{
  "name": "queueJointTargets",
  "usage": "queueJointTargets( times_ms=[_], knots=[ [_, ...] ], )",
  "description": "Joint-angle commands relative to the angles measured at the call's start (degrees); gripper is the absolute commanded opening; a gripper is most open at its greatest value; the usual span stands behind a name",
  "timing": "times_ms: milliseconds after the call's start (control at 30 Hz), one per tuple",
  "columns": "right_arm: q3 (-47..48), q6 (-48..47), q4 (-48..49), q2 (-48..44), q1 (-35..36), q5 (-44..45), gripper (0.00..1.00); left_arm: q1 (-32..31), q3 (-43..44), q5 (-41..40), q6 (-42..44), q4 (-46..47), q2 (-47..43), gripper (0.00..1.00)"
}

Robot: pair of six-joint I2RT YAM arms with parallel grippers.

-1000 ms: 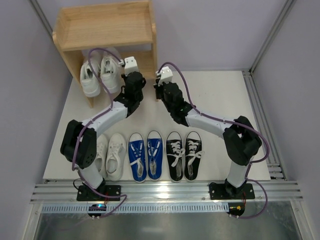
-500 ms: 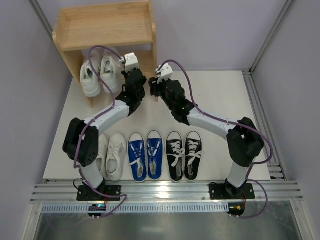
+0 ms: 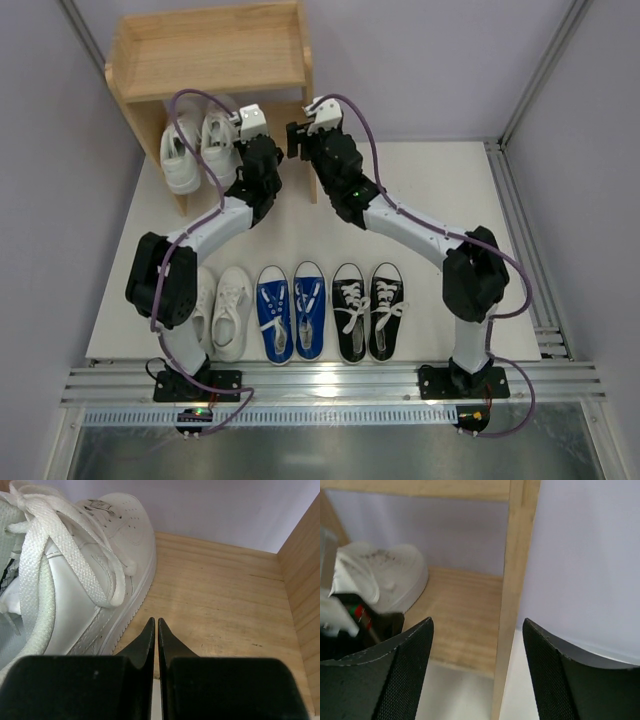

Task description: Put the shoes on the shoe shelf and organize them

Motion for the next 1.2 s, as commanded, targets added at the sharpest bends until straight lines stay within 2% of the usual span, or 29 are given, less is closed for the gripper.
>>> queueJointTargets(
  times_ms=[0, 33, 67, 133, 167, 233, 267, 367, 500, 733, 800, 933, 1167],
  knots=[
    [11.91, -1.97, 0.88, 5.85, -1.3, 5.88, 0.71, 0.31, 2.2, 0.17, 0.05, 2.05, 0.31, 0.0],
    [14.4, -1.97, -0.69, 9.18, -1.74, 6.32, 0.67, 0.4, 2.02, 0.26, -0.21, 1.88, 0.31, 0.0],
    [16.94, -2.06, -1.67, 11.13, -1.92, 7.98, 0.54, 0.57, 1.93, 0.43, -0.21, 1.79, 0.31, 0.0],
    [23.19, -2.06, -4.22, 15.16, -2.44, 8.96, 0.37, 0.84, 1.67, 0.7, -0.21, 1.52, 0.49, 0.0],
    [24.34, -1.8, -4.66, 15.88, -2.97, 9.22, 0.27, 0.93, 1.5, 0.87, -0.3, 1.52, 0.31, 0.0],
    [25.06, -1.36, -4.93, 16.51, -3.76, 8.0, 0.17, 1.1, 1.23, 1.4, -0.21, 1.44, 0.14, 0.0],
    [24.62, -0.92, -4.76, 16.51, -4.37, 7.21, 0.04, 1.36, 1.06, 1.66, -0.47, 1.44, 0.13, 0.0],
    [20.68, 0.4, -4.41, 13.71, -4.82, 2.82, 0.04, 1.45, 1.23, 2.1, -0.39, 1.7, 0.57, 0.0],
    [8.64, 1.72, 0.16, 7.82, -4.03, -1.41, 0.04, 1.45, 3.77, 3.07, -0.3, 1.35, 2.59, 0.0],
    [-1.39, 0.49, 1.49, 0.79, -1.48, -4.22, 0.04, 1.98, 18.78, 4.48, 1.02, -8.03, 14.27, 0.0],
    [-2.89, 0.06, 1.31, -0.36, -1.48, -4.31, 0.04, 3.03, 20.03, 4.3, 0.06, -9.72, 16.38, 0.0],
    [-4.21, -0.91, 1.58, -2.04, -1.48, -3.44, 0.04, 5.84, 18.73, 4.13, -5.47, -14.56, 16.75, 0.0],
    [-4.82, 0.93, 0.08, -2.65, -2.71, -1.85, 0.04, 12.52, 7.05, -1.32, -8.46, -12.8, 12.09, 0.0]
  ],
)
